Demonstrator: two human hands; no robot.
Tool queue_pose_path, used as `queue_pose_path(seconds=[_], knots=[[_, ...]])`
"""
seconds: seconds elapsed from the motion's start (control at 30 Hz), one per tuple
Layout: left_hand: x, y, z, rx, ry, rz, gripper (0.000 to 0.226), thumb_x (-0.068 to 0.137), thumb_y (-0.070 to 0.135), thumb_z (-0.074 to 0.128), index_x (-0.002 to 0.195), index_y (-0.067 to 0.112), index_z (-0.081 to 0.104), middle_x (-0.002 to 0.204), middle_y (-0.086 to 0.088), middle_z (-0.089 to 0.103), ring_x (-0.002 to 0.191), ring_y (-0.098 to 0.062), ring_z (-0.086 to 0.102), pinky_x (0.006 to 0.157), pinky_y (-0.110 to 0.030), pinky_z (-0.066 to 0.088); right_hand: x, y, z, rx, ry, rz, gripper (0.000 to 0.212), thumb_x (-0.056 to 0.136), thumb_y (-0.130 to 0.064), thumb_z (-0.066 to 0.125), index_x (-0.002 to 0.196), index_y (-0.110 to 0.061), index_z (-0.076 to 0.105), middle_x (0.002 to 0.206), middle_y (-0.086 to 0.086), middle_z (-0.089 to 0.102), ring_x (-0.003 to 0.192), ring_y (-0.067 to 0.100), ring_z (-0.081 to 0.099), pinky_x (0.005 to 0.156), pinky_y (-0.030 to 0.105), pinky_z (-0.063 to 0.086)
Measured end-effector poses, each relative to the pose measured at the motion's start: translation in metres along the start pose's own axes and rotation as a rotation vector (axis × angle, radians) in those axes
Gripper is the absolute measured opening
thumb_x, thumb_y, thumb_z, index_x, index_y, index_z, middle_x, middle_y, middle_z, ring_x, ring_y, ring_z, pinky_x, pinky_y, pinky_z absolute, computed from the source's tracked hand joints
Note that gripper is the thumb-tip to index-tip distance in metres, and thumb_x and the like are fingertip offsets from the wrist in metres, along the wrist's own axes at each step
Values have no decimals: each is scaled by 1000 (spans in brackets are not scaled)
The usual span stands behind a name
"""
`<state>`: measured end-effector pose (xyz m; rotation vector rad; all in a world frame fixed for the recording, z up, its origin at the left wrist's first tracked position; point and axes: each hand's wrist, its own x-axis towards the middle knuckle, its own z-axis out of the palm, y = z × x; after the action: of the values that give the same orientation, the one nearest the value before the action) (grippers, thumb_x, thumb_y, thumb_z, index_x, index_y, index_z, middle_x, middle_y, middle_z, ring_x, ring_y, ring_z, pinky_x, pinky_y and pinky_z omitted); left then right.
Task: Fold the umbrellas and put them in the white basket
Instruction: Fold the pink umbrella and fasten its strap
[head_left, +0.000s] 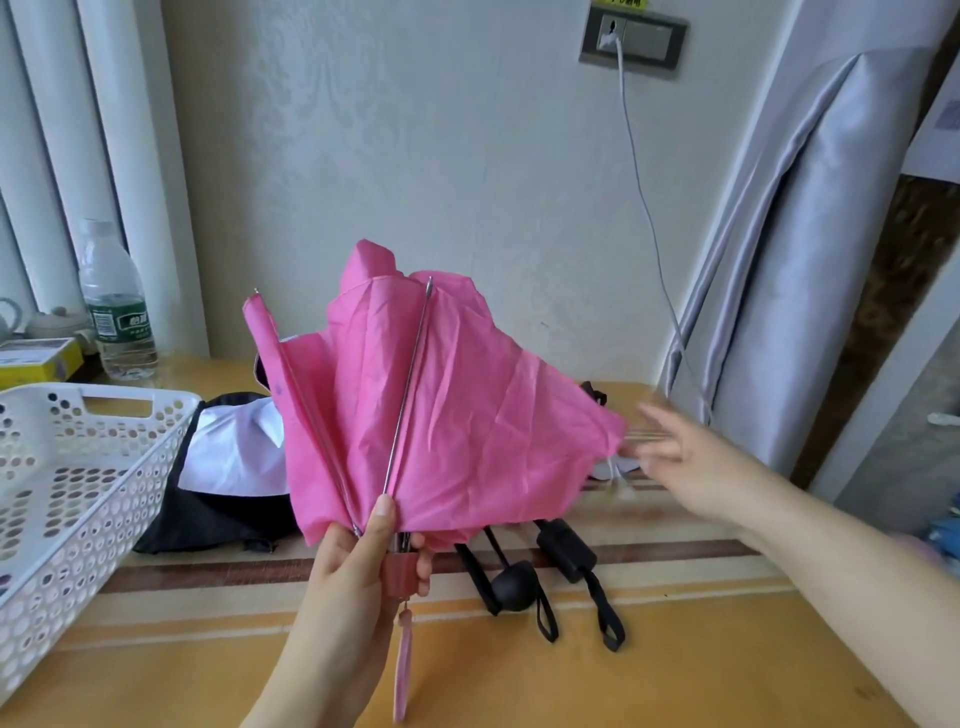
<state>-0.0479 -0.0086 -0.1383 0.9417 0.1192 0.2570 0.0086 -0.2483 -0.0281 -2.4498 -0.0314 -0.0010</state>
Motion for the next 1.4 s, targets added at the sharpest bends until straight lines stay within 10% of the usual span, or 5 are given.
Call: queue_pose_path(seconds=[0.2,0.4,0.8,1.3,1.4], knots=[[-3,-3,4,145,-33,21,38,79,36,62,89,6,43,56,-11,55,42,-20,48,42,-27,29,4,-82,8,-61,502,-640,36,95,-28,54,130,-20,50,112,-6,54,99,7,52,79,2,32],[-8,-1,5,185,-107,29,43,84,39,63,86,-1,47,55,-17,55,42,-25,49,39,-27,33,55,-126,5,-137,327,-348,37,95,-40,56,104,-4,65,101,8,66,98,24,60,73,28,42],[-8,-2,6,255,-156,105,94,43,70,73,87,-9,48,48,-22,52,37,-25,48,36,-25,34,39,-114,-2,-131,486,-600,29,91,-32,64,76,-15,47,56,-6,42,52,8,38,47,15,29],[-13,1,7,106,-196,-22,69,60,55,68,82,-7,48,49,-22,47,36,-26,45,37,-26,32,54,-112,13,652,278,-268,32,98,-13,53,71,-17,38,66,2,40,62,17,37,60,29,33],[-18,1,9,83,-227,-99,47,83,35,71,76,-5,48,49,-21,45,34,-24,42,36,-23,30,56,-102,16,276,350,-266,21,99,-26,52,82,-16,44,70,-2,47,61,13,43,53,27,33]])
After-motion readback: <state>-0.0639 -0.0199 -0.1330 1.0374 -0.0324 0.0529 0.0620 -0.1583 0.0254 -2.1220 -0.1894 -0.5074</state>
